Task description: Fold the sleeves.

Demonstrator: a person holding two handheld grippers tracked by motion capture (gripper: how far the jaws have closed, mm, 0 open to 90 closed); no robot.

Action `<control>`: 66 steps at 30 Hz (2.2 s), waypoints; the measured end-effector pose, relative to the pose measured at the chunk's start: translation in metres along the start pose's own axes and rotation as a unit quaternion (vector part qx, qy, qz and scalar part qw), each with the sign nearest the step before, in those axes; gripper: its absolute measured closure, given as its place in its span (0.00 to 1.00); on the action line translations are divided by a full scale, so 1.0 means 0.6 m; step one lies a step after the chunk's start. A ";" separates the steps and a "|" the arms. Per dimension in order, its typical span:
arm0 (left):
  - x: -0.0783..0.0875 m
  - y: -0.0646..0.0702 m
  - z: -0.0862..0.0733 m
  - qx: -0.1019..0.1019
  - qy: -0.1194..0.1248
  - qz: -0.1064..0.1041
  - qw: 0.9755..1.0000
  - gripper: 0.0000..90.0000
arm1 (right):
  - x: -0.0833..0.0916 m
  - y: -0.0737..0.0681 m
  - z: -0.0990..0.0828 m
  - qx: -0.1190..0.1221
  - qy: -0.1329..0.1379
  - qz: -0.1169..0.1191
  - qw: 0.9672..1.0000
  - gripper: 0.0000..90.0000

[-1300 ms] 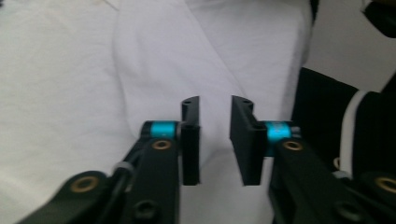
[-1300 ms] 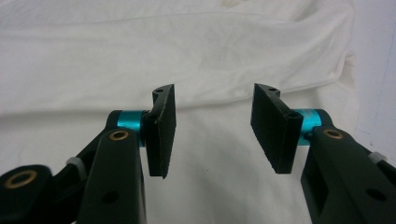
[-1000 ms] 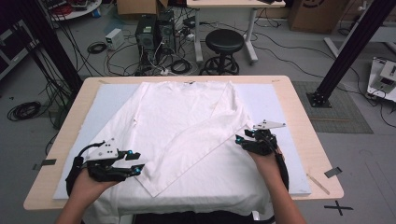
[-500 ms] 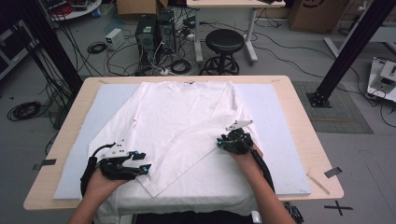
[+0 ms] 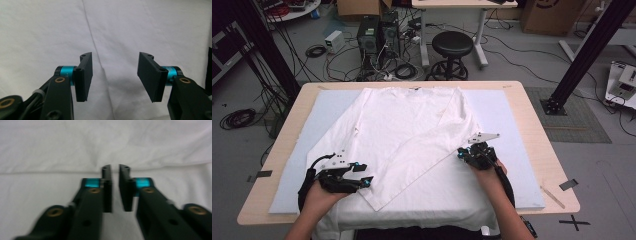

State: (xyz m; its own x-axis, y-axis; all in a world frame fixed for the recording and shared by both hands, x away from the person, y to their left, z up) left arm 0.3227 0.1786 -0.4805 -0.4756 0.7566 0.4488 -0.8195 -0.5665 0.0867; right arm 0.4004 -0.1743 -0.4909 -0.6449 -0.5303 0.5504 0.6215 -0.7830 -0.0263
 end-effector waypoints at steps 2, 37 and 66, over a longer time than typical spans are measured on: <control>-0.001 0.001 0.003 -0.002 0.004 -0.001 1.000 0.50 | -0.002 0.001 0.013 -0.006 0.008 0.001 1.000 0.76; -0.005 -0.010 0.009 0.002 0.028 0.008 1.000 0.42 | -0.209 0.077 0.174 -0.046 0.018 -0.053 0.997 1.00; 0.001 -0.007 0.004 0.000 0.025 0.012 1.000 0.42 | -0.106 0.184 0.092 -0.066 -0.023 -0.145 0.987 0.74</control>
State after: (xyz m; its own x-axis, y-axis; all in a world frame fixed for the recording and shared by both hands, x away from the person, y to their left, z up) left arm 0.3267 0.1810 -0.4783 -0.5096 0.7586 0.4059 -0.8080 -0.5841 0.0772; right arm 0.5347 -0.2092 -0.4826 -0.7644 -0.2639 0.5883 0.3482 -0.9369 0.0322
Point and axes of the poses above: each handheld gripper's, and its own axes: x roughly backward along the jaws, z roughly out of its top, y roughly to its right, the point moved 8 cm from there along -x, roughly forward along the jaws, and after that the axes turned 9 degrees about y, right-handed, at the moved point
